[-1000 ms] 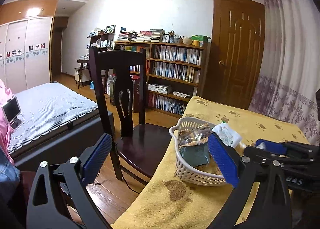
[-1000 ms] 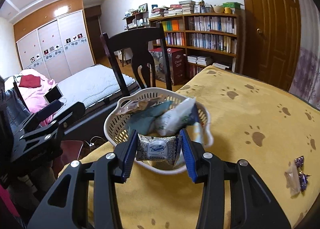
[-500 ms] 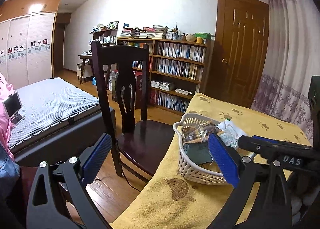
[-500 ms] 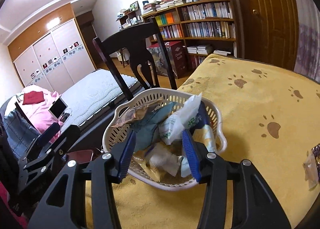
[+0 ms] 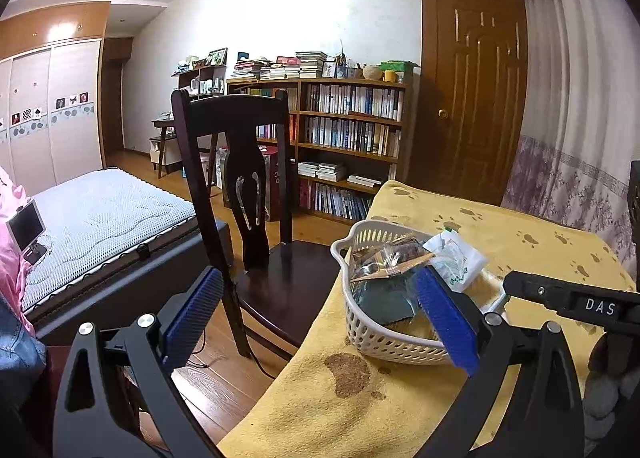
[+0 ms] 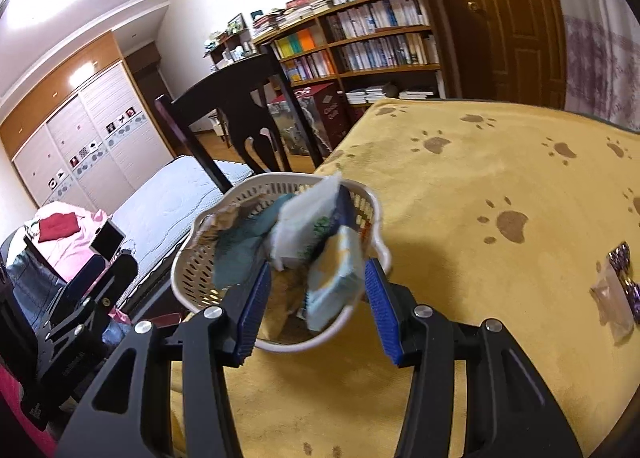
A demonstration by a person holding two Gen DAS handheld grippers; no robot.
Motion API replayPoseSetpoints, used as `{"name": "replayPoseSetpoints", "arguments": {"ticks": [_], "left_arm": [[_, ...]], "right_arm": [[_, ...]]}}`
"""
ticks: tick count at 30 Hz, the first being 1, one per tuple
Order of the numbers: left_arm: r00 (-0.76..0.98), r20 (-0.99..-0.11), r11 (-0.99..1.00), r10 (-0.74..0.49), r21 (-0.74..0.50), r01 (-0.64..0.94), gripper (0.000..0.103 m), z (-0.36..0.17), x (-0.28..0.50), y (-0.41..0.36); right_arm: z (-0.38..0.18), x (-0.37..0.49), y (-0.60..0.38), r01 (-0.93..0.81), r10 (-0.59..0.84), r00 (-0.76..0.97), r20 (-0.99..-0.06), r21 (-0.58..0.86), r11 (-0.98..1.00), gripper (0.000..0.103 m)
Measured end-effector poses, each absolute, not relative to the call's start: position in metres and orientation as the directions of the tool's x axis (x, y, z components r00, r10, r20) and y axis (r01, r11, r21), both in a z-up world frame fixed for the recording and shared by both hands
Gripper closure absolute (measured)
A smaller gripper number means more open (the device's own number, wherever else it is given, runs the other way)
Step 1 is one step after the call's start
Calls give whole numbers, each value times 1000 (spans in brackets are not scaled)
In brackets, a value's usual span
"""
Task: Organize snacks
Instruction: 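Move the right gripper to the purple-wrapped candy and grasp it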
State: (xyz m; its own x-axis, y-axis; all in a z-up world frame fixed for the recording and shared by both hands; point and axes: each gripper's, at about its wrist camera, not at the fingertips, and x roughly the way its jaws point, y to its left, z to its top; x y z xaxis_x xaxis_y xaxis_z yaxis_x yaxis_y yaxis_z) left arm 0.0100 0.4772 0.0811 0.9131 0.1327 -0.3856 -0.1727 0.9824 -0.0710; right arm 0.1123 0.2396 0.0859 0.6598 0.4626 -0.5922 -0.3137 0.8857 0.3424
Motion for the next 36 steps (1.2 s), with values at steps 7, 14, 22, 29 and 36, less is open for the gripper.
{"name": "replayPoseSetpoints", "arguments": {"ticks": [7,14,22,29,36], "left_arm": [[915,-384,988,125,-39,-151,4,82,9,464],[916,-387,993,105,-8,-117,4,82,9,448],[919,-388,997,77,45,-64,4,83,7,427],[919,-392,996,40,84,-8,4,81,6,405],[920,-391,992,5,118,45,4,78,3,390]], "right_arm": [[79,111,217,-262,433,675,-598,355,897,54],[70,111,170,-160,355,705,-614,351,923,54],[66,112,98,-18,240,744,-623,340,940,54],[60,130,42,90,125,744,-656,285,954,54],[46,163,8,145,96,699,-708,272,951,54]]}}
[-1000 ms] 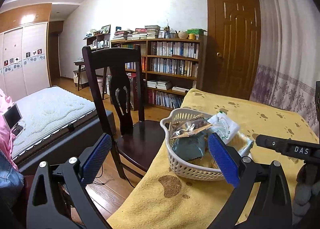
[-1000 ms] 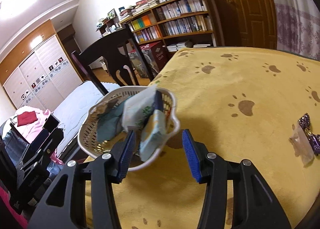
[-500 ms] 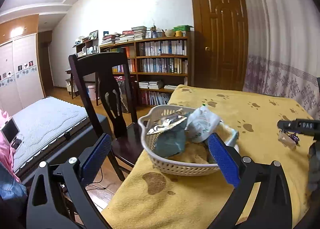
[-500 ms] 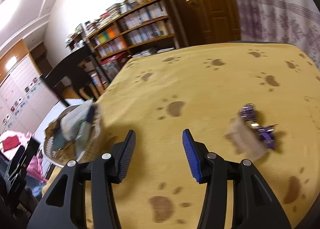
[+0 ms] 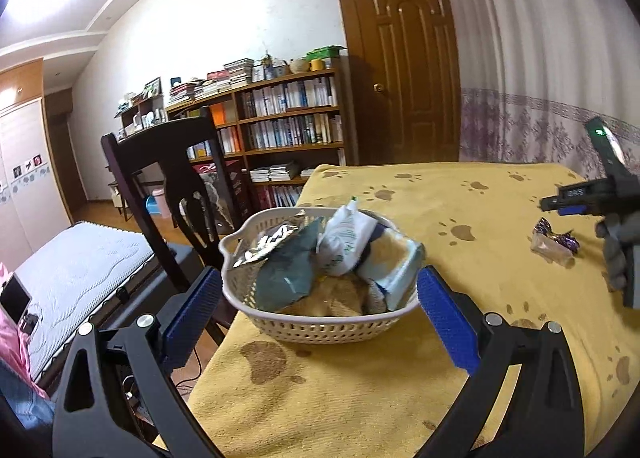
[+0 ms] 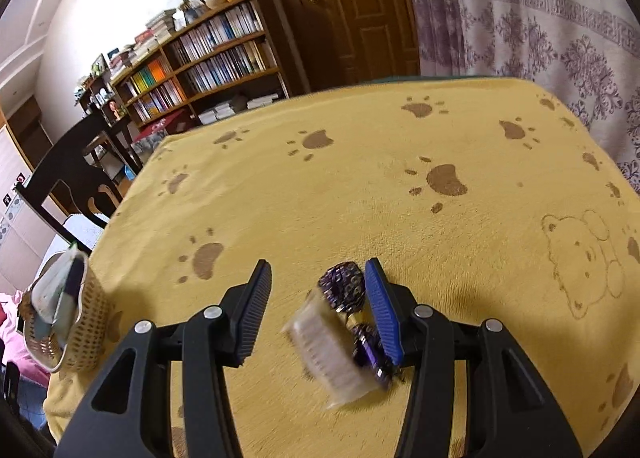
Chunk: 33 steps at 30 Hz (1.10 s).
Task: Organize snacks
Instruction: 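Move the right gripper to the purple-wrapped candy and grasp it, then grasp the small clear packet with the left gripper while the right holds the purple candy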
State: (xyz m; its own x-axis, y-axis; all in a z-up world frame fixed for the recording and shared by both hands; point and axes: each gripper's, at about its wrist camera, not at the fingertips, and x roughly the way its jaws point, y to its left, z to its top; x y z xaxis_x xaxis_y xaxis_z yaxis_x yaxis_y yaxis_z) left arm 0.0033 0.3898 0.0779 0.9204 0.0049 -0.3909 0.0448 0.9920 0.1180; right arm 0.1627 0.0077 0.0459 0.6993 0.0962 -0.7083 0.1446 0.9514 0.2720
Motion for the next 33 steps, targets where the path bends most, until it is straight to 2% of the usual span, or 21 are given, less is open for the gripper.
{"name": "replayPoseSetpoints", "arguments": {"ticks": [4,9,12,15,20,33], "left_arm": [[918,-397,991,-6,122,59,4,76,4,385],[916,-400,990,-11,124,66,4,75,6,382],[915,-404,990,-11,125,67,4,74,6,381],[913,-407,989,-13,130,72,4,72,6,379],[913,-407,986,-22,142,87,4,72,4,374],[897,-438,973,-55,178,147,4,65,5,353]], "right_arm": [[34,182,10,125,113,657,-745,256,959,54],[15,197,17,149,27,607,-795,147,978,55],[8,196,15,149,17,594,-804,130,980,60],[10,191,13,145,8,596,-803,117,983,70],[13,177,9,156,-24,604,-797,88,984,70],[6,117,-29,212,16,630,-777,192,958,70]]}}
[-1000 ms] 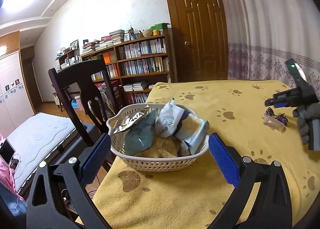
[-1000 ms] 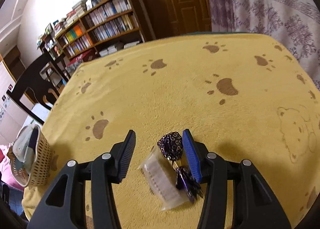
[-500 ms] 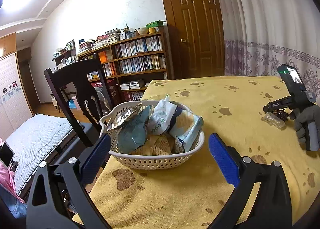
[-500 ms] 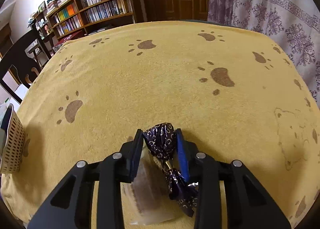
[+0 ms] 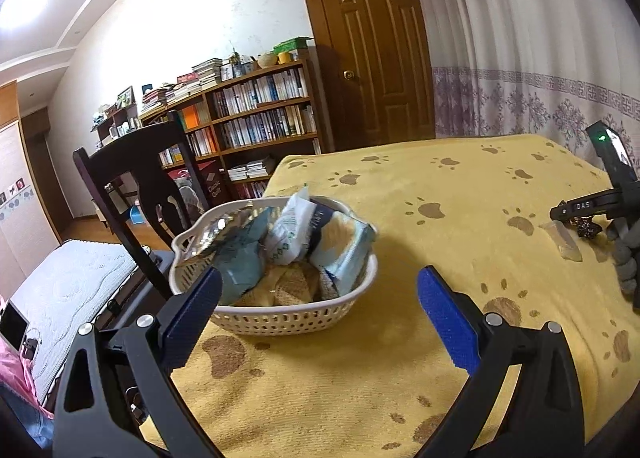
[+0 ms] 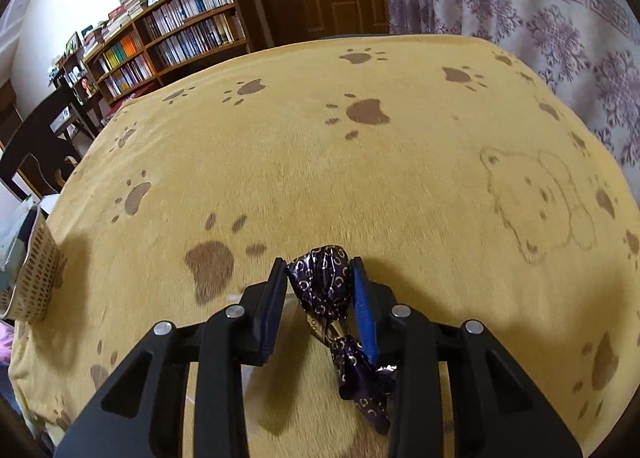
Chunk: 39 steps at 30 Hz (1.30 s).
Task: Organize snacks
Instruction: 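Grasp the small clear packet with the left gripper while the right holds the purple candy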
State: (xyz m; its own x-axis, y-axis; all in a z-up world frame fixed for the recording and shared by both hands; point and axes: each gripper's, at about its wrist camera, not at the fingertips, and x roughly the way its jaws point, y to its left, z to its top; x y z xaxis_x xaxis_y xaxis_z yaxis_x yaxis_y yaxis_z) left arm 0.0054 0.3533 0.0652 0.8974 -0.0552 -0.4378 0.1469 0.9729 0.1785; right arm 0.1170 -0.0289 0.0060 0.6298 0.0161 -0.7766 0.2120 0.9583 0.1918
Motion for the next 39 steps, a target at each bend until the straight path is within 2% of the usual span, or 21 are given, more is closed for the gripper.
{"name": "replayPoseSetpoints", "arguments": {"ticks": [12,21,25,30,36,38,39], "left_arm": [[833,-526,945,-168,153,287,4,54,9,303],[736,-612,857,-290,176,484,4,31,8,217],[674,-655,831,-340,126,542,4,24,19,186],[574,-709,800,-409,23,599,15,16,35,153],[522,-750,792,-405,-2,611,31,0,50,126],[504,-756,787,-418,-24,616,34,-3,53,124],[492,-761,785,-422,-36,618,39,-5,55,122]], "right_arm": [[7,79,-19,130,164,656,-737,324,937,70],[16,65,-50,207,47,717,-695,277,938,70],[4,68,-62,241,31,709,-705,283,928,70],[1,73,-60,226,38,706,-707,277,934,70],[-1,72,-61,230,47,705,-707,291,929,70],[-1,72,-61,233,45,705,-707,291,928,70],[-1,72,-61,232,44,706,-707,290,928,70]]}}
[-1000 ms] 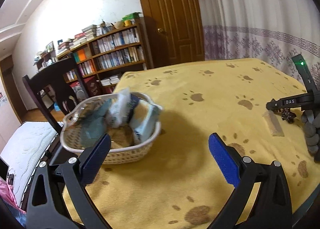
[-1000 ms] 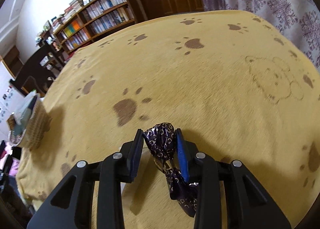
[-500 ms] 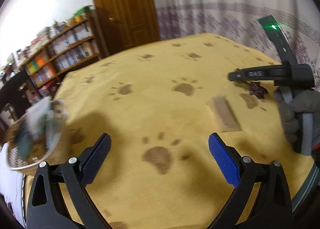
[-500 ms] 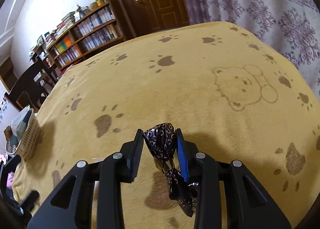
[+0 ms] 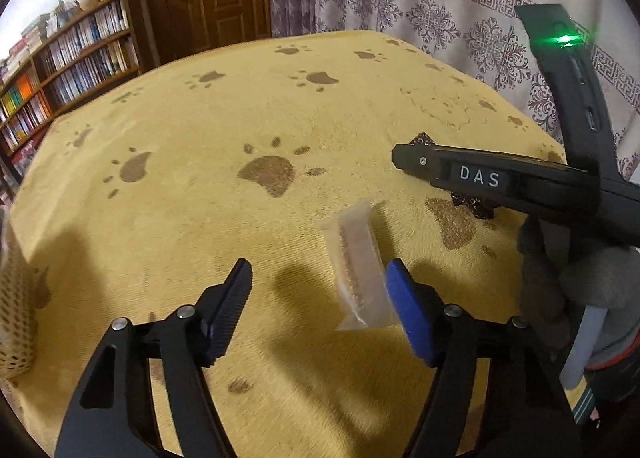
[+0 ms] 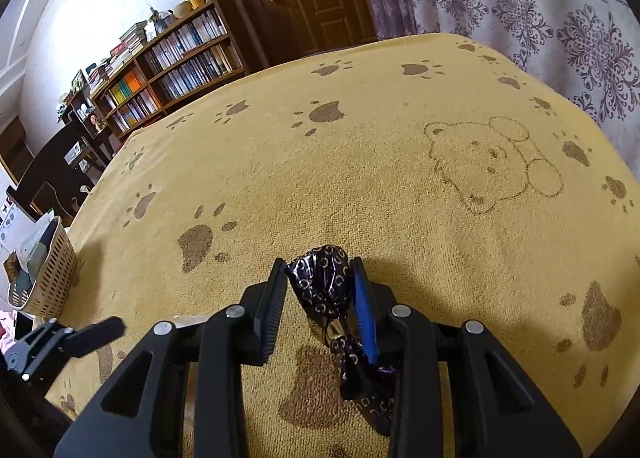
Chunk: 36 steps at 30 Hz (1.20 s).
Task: Organize snacks
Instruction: 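Grasp the small clear packet with the left gripper while the right holds the purple candy, then carry the clear packet into the basket and open the left gripper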
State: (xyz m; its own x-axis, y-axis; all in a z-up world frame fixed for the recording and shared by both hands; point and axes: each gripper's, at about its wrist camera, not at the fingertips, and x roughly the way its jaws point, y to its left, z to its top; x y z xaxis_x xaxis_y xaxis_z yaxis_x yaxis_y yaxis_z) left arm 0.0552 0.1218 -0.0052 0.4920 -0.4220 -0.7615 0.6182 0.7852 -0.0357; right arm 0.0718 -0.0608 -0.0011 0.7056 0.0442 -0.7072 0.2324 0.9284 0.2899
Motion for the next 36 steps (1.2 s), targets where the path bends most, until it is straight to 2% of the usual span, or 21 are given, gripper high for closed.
{"name": "replayPoseSetpoints", "arguments": {"ticks": [5,12,14,17,36], "left_arm": [[458,-773,773,-439,-65,631,47,-12,62,113],[465,-763,776,-448,-73,627,74,-11,64,113],[469,-761,780,-448,-76,621,76,-11,63,116],[482,-755,794,-445,-83,602,77,-9,62,123],[682,-657,875,-321,70,479,77,33,42,162]], "right_arm": [[-1,72,-61,231,45,706,-707,290,929,70],[-1,72,-60,229,43,707,-706,286,930,70],[-1,72,-60,228,43,707,-706,285,931,70],[-1,72,-60,228,43,708,-705,285,931,70],[-1,71,-59,226,42,709,-704,284,932,70]]}}
